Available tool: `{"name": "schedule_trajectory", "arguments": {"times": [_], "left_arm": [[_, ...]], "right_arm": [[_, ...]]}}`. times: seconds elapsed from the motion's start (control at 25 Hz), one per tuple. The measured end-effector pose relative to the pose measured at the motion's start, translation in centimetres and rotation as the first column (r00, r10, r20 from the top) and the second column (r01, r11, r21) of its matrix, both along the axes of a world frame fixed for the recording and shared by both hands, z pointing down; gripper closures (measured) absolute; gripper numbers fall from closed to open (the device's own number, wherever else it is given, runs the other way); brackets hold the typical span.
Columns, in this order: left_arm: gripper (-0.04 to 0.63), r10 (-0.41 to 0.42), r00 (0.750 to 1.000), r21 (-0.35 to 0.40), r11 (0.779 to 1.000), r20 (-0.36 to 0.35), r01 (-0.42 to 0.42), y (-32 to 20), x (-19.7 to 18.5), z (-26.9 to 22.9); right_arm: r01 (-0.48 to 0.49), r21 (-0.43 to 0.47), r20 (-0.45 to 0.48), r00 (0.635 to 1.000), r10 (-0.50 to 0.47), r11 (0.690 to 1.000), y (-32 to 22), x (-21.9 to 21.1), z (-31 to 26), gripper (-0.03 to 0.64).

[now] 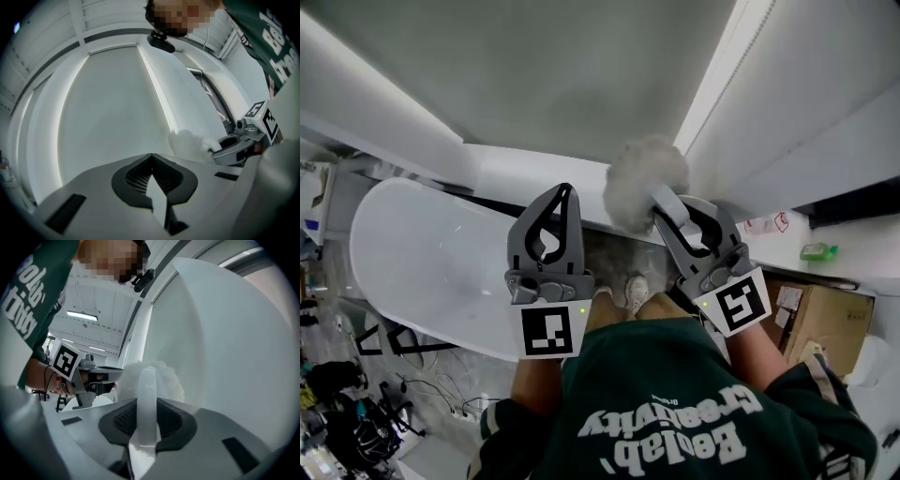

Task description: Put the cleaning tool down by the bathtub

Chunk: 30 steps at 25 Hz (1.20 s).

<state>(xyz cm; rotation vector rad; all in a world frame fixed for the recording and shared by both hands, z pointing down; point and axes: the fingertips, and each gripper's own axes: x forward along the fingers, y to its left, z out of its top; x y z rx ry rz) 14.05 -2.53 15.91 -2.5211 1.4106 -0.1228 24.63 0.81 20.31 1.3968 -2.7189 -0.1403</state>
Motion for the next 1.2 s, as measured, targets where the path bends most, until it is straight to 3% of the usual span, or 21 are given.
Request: {"name": "schedule_trajectory", "arguments": {"times": [0.64,0.96,1.2], "left_arm": [[0.586,-0.239,0.971,-0.034,0.97,0.029,0.24,1.0,-9.2,1.1],[0.587,-0.249,0.968,-0.077,0.966,-0.02,0.247,-0.2,-13.9,2.1],[0.586,-0.234,0.971,-0.103,0.968,-0.048,0.228,-0.6,-14.8,3.3]], "right_arm": [[0.239,-0.053,-0.01,0.971,-0.239,0.97,-2.3,-8.5,1.8,0.525],[0.26,-0.077,-0.029,0.964,-0.263,0.962,-3.5,-13.2,2.2,0.525],[0.26,-0.111,-0.054,0.962,-0.267,0.959,-4.0,-14.9,3.1,0.525]]}}
